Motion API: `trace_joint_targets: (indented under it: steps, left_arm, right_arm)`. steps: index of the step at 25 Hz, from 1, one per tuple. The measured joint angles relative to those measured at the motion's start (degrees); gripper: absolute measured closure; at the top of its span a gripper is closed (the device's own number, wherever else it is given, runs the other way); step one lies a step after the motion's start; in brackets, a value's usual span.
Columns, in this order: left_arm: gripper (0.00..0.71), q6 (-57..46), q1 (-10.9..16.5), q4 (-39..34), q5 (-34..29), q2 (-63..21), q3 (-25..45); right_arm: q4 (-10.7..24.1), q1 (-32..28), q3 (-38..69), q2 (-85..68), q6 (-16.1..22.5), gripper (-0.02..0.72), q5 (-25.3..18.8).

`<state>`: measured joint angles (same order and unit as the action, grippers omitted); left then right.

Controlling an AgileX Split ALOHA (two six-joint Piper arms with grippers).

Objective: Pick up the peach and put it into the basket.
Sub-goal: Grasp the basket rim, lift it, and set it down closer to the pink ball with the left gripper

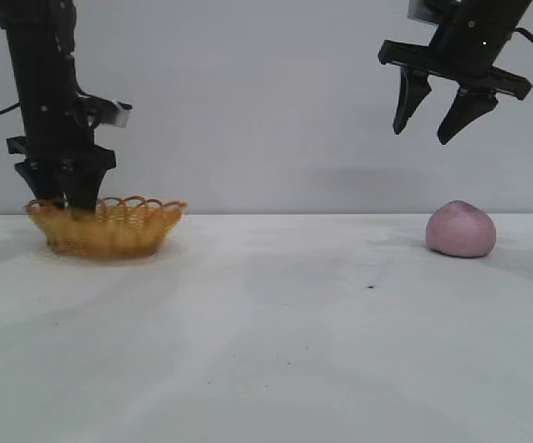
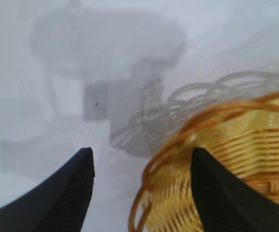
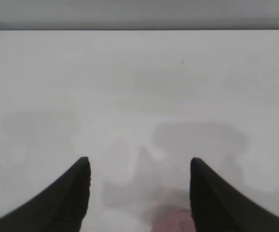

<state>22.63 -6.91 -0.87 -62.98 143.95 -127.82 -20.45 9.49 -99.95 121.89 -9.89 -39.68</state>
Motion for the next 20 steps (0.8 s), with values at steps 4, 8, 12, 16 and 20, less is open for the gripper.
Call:
trace_joint_targets:
  steps: [4, 8, 12, 16, 20]
  left_arm:
    - [0.634, -0.12, 0.00, -0.26, 0.16, -0.13, -0.87]
    - [0.626, -0.12, 0.00, -0.16, -1.31, -0.26, -1.11]
    - [0.652, -1.62, 0.00, 2.52, -5.06, -0.26, -2.54]
    - [0.652, -9.88, 0.00, 7.19, -7.12, -0.87, -2.84]
    - [0.710, -17.30, 0.00, 10.25, -7.37, -3.78, -2.84]
  right_arm:
    - [0.00, 0.00, 0.00, 0.00, 0.00, 0.290, 0.00]
    - [0.00, 0.00, 0.00, 0.00, 0.00, 0.290, 0.14]
    - [0.00, 0.00, 0.00, 0.00, 0.00, 0.290, 0.54]
    - [0.00, 0.00, 0.00, 0.00, 0.00, 0.290, 0.68]
    - [0.00, 0.00, 0.00, 0.00, 0.00, 0.290, 0.68]
